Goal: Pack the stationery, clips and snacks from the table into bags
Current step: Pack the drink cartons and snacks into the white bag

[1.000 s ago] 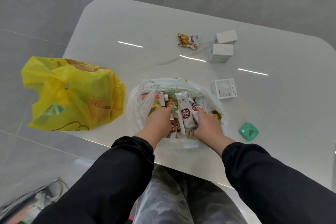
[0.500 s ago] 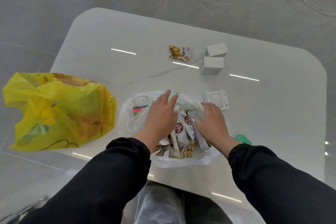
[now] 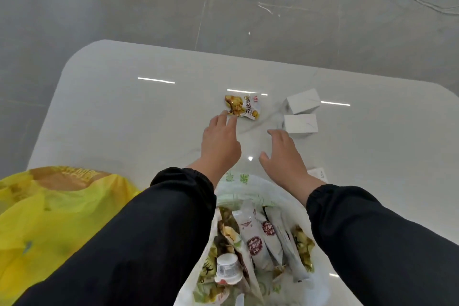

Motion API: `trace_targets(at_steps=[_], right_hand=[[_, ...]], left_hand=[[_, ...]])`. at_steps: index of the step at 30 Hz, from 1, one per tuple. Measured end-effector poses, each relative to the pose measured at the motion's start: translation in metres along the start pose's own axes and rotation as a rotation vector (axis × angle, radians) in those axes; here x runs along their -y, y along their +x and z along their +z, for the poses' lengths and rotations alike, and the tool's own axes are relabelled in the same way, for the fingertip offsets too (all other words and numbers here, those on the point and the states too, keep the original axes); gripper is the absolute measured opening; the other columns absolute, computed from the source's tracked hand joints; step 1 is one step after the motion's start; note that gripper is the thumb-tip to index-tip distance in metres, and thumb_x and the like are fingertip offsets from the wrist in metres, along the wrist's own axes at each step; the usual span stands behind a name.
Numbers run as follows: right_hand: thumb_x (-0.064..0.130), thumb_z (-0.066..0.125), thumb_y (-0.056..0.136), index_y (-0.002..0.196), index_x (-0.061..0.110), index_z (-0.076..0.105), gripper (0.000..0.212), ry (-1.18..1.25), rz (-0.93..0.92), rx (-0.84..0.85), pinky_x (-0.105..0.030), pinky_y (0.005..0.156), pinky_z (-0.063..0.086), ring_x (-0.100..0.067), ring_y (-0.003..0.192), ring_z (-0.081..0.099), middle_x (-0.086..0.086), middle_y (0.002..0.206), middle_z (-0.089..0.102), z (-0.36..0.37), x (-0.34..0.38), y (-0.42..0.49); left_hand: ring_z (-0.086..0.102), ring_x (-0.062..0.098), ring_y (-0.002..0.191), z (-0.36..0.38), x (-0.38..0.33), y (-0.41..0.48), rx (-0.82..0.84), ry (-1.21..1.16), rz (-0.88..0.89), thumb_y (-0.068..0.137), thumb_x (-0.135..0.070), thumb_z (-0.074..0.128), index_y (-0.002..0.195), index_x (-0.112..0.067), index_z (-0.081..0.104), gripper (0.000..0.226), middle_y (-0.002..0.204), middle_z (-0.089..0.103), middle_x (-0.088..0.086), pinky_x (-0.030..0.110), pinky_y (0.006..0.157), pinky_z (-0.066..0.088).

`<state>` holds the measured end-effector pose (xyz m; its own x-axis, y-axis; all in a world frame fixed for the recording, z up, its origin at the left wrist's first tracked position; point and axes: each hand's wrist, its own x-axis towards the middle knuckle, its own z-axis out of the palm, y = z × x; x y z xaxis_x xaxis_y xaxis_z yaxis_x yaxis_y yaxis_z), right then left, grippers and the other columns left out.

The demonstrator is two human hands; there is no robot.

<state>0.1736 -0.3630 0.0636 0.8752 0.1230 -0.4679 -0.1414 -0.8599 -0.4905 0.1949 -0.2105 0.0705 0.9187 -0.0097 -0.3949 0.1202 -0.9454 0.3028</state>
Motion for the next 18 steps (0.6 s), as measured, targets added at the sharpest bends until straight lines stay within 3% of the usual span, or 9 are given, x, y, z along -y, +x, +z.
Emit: trace_targets(at_steps=[4, 7, 10, 14, 15, 17, 18], right_hand=[[0.018, 0.05, 0.091, 0.143, 0.007, 0.029, 0.057, 0.033, 0.007, -0.011, -0.032, 0.105, 0.034, -0.022, 0.133, 0.033, -0.006, 0.147, 0.029, 0.007, 0.013, 0.048], [0.017, 0.05, 0.089, 0.142, 0.011, 0.03, 0.057, 0.05, 0.066, -0.022, -0.032, 0.1, 0.032, -0.023, 0.13, 0.037, -0.004, 0.145, 0.031, 0.007, 0.019, 0.085], [0.019, 0.051, 0.09, 0.142, 0.014, 0.028, 0.057, 0.142, 0.2, -0.016, -0.029, 0.092, 0.026, -0.022, 0.13, 0.038, -0.002, 0.145, 0.031, 0.006, 0.02, 0.112], [0.018, 0.054, 0.089, 0.139, 0.013, 0.033, 0.055, 0.312, 0.354, -0.013, -0.03, 0.095, 0.036, -0.024, 0.12, 0.048, -0.004, 0.132, 0.045, 0.011, 0.016, 0.131], [0.016, 0.054, 0.088, 0.135, 0.011, 0.038, 0.049, 0.355, 0.357, -0.006, -0.027, 0.085, 0.042, -0.023, 0.112, 0.052, -0.005, 0.122, 0.051, 0.012, 0.016, 0.133], [0.013, 0.053, 0.088, 0.117, 0.009, 0.05, 0.029, 0.405, 0.351, -0.013, -0.021, 0.06, 0.04, -0.021, 0.093, 0.055, -0.003, 0.102, 0.055, 0.016, 0.017, 0.131], [0.012, 0.052, 0.089, 0.106, 0.009, 0.053, 0.017, 0.409, 0.349, -0.043, -0.022, 0.057, 0.041, -0.021, 0.088, 0.055, -0.003, 0.096, 0.056, 0.017, 0.017, 0.129]], left_hand=[[0.015, 0.03, 0.142, 0.009, 0.014, 0.056, 0.023, 0.055, 0.06, 0.087, -0.008, 0.048, 0.148, -0.014, 0.022, 0.067, 0.158, 0.012, 0.005, 0.041, 0.11, 0.029], [0.009, 0.029, 0.145, 0.022, 0.023, 0.088, 0.059, 0.113, 0.118, 0.091, -0.013, 0.049, 0.151, -0.017, 0.012, 0.07, 0.16, 0.005, 0.002, 0.041, 0.115, 0.023], [0.015, 0.027, 0.144, 0.034, 0.031, 0.105, 0.054, 0.094, 0.138, 0.091, -0.017, 0.051, 0.151, -0.018, 0.015, 0.069, 0.157, 0.017, 0.001, 0.04, 0.114, 0.025], [0.037, 0.027, 0.12, 0.044, 0.032, 0.108, -0.02, 0.096, 0.124, 0.085, -0.02, 0.063, 0.133, -0.017, 0.042, 0.052, 0.129, 0.043, 0.006, 0.036, 0.086, 0.043], [0.038, 0.026, 0.115, 0.044, 0.031, 0.107, -0.026, 0.101, 0.106, 0.084, -0.022, 0.064, 0.127, -0.015, 0.046, 0.047, 0.124, 0.043, 0.007, 0.035, 0.081, 0.043], [0.039, 0.025, 0.111, 0.042, 0.029, 0.103, -0.005, 0.086, 0.057, 0.081, -0.024, 0.067, 0.117, -0.013, 0.049, 0.042, 0.119, 0.042, 0.008, 0.033, 0.078, 0.041], [0.039, 0.025, 0.111, 0.04, 0.028, 0.1, 0.019, 0.067, 0.038, 0.078, -0.025, 0.069, 0.115, -0.012, 0.049, 0.043, 0.119, 0.041, 0.008, 0.033, 0.079, 0.041]])
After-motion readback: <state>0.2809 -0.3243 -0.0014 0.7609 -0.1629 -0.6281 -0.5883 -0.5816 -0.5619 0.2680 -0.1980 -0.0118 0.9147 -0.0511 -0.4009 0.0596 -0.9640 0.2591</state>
